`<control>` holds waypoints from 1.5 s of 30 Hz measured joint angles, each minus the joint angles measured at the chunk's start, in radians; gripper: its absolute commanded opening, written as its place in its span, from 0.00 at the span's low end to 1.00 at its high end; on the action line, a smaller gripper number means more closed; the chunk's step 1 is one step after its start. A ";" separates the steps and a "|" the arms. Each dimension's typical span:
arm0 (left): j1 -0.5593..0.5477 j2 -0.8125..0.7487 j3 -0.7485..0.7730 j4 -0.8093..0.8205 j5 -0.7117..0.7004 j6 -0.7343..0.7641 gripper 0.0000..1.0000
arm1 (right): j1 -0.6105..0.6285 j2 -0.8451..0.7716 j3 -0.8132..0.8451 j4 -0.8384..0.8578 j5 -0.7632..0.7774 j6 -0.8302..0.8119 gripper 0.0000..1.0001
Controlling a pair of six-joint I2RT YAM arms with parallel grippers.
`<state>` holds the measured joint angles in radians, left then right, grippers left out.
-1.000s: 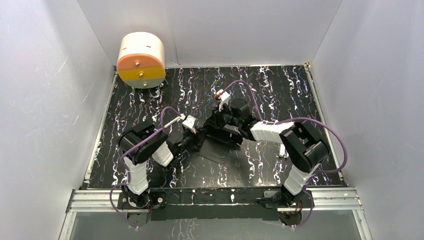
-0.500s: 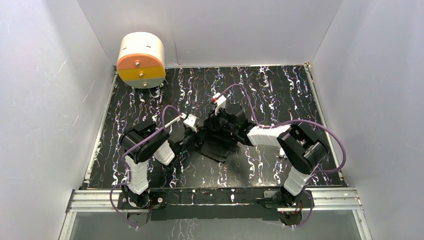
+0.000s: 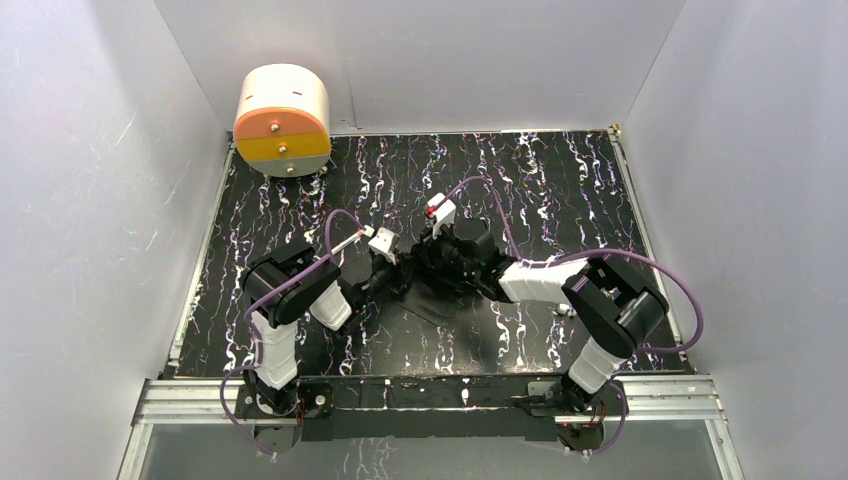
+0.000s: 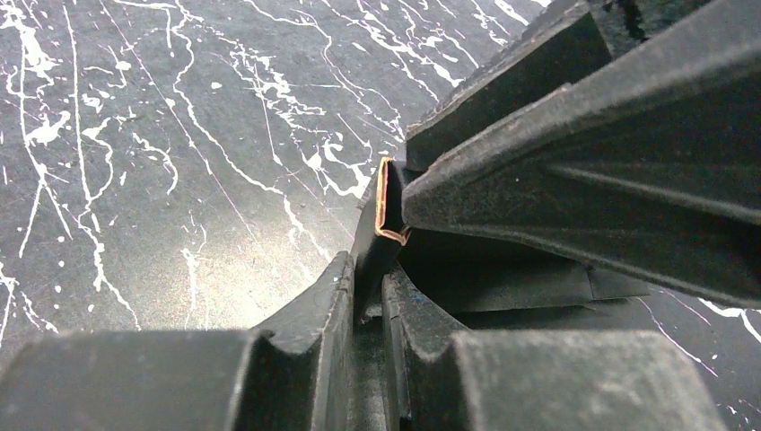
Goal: Fold the paper box
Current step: Fold the paper box at the center of the board.
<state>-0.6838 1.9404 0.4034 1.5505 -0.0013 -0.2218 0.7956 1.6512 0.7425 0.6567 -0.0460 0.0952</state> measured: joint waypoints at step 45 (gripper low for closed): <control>0.007 -0.003 0.000 -0.004 0.082 0.103 0.00 | -0.122 -0.134 0.034 -0.304 -0.161 0.043 0.42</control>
<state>-0.6769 1.9377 0.4034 1.5467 0.0807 -0.1188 0.6739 1.5173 0.7761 0.3527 -0.2070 0.1379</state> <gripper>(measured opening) 0.126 0.433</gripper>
